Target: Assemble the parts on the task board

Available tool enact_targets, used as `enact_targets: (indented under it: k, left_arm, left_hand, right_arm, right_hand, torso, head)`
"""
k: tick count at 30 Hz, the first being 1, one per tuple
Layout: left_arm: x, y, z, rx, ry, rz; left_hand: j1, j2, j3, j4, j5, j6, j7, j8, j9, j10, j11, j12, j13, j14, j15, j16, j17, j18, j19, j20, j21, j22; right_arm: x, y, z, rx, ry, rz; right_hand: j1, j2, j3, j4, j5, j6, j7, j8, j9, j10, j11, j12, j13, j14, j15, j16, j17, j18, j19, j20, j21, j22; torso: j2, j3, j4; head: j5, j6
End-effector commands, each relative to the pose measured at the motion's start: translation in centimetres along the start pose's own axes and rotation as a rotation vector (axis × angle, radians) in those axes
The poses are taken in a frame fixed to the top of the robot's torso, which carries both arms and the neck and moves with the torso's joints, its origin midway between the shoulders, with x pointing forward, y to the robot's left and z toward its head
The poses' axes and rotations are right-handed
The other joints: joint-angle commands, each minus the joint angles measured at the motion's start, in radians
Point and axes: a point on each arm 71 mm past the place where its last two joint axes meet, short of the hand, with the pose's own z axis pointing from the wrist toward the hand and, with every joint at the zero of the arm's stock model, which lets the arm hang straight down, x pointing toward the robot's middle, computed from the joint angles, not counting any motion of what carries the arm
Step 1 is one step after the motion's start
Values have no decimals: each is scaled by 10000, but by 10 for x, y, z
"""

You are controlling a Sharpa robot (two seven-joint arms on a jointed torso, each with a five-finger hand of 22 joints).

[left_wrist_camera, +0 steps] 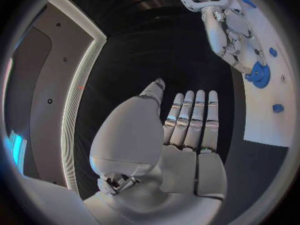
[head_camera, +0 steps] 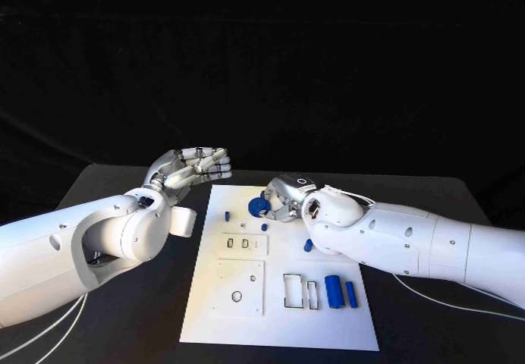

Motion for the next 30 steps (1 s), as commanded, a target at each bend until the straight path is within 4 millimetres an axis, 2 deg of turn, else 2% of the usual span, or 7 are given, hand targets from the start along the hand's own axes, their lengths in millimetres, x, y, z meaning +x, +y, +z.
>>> enact_targets:
  k: [1, 10, 15, 16, 18, 22, 30]
  left_arm:
    - [1, -1, 0, 63, 133, -76]
    - [-3, -1, 0, 64, 51, -43]
    - [-5, -1, 0, 64, 25, -32]
    - [-5, -1, 0, 68, 31, -35]
    - [-5, -1, 0, 75, 47, -41]
    - [-6, 0, 1, 73, 60, -46]
    - [-6, 1, 2, 53, 67, -49]
  left_hand:
    - [-1, -77, 15, -30, -50, -32, 241, -50, -10, 13, 91, -51, -8, -80, 14, -52, -13, 62, -32, 47, -52, -20]
    - [-1, -77, 15, -30, -50, -32, 241, -50, -10, 13, 91, -51, -8, -80, 14, -52, -13, 62, -32, 47, -52, -20]
    - [-1, -77, 15, -30, -50, -32, 241, -50, -10, 13, 91, -51, -8, -80, 14, -52, -13, 62, -32, 47, -52, -20]
    - [-1, -77, 15, -30, -50, -32, 241, -50, -10, 13, 91, -51, -8, -80, 14, -52, -13, 62, -32, 47, -52, -20]
    - [-3, -76, 13, -33, -48, -33, 243, -51, -11, 12, 94, -65, -8, -87, 17, -64, -15, 60, -42, 49, -63, -29]
    - [-4, -77, 13, -33, -48, -33, 243, -50, -11, 12, 94, -66, -8, -87, 18, -65, -15, 60, -42, 49, -64, -29]
    - [-4, -77, 13, -33, -48, -33, 243, -50, -11, 12, 94, -66, -8, -87, 18, -65, -15, 60, -42, 49, -64, -29]
  right_arm:
    - [-5, -4, -6, 2, -464, 480]
    - [-36, -36, -39, 120, -1378, 1792]
    - [-47, -68, -57, 240, -594, 3096]
    - [-49, -77, -62, 172, -351, 3321]
    - [-50, -89, -68, 104, -119, 3494]
    - [-52, -109, -77, 177, 137, 3615]
    - [-50, -142, -89, 644, 547, 3730]
  right_hand:
    - [39, -29, 93, -65, 81, 64, -3, 40, -32, 199, -14, 136, 1359, 1047, -13, 47, 2492, -219, 121, -5, 79, 835]
    - [332, -138, 239, -125, 17, 39, 0, 22, -94, 218, -16, 163, 1383, 1032, -19, 31, 2419, -213, 109, -18, 52, 828]
    - [1271, -295, 553, -545, -704, -51, 45, -30, -217, 62, 18, -3, 1214, 1005, 4, 1, 2300, -149, -67, -4, -204, 635]
    - [1397, -392, 509, -650, -656, -125, 72, -69, -256, 22, 45, -39, 1177, 1009, 23, 5, 2321, -132, -116, 11, -275, 580]
    - [1447, -452, -48, -675, 78, -287, 129, -147, -345, -36, 107, -75, 1136, 1027, 65, 26, 2408, -126, -156, 64, -334, 557]
    - [1980, -202, -1020, -700, 135, -470, 198, -208, -505, -132, 166, -138, 1058, 1051, 134, 53, 2520, -119, -164, 122, -361, 581]
    - [2719, -73, -1141, -869, 406, -558, 162, -215, -645, -213, 133, -197, 989, 1067, 121, 70, 2591, -114, -169, 122, -386, 604]
  torso:
    - [-7, 6, -8]
    - [-50, 56, -132]
    - [-94, 113, -224]
    - [-101, 133, -241]
    - [-113, 151, -261]
    - [-117, 200, -301]
    - [-110, 289, -333]
  head:
    - [-19, 11]
    - [-18, 63]
    - [-84, 95]
    - [-85, 101]
    - [-100, 123]
    - [-116, 109]
    - [-137, 69]
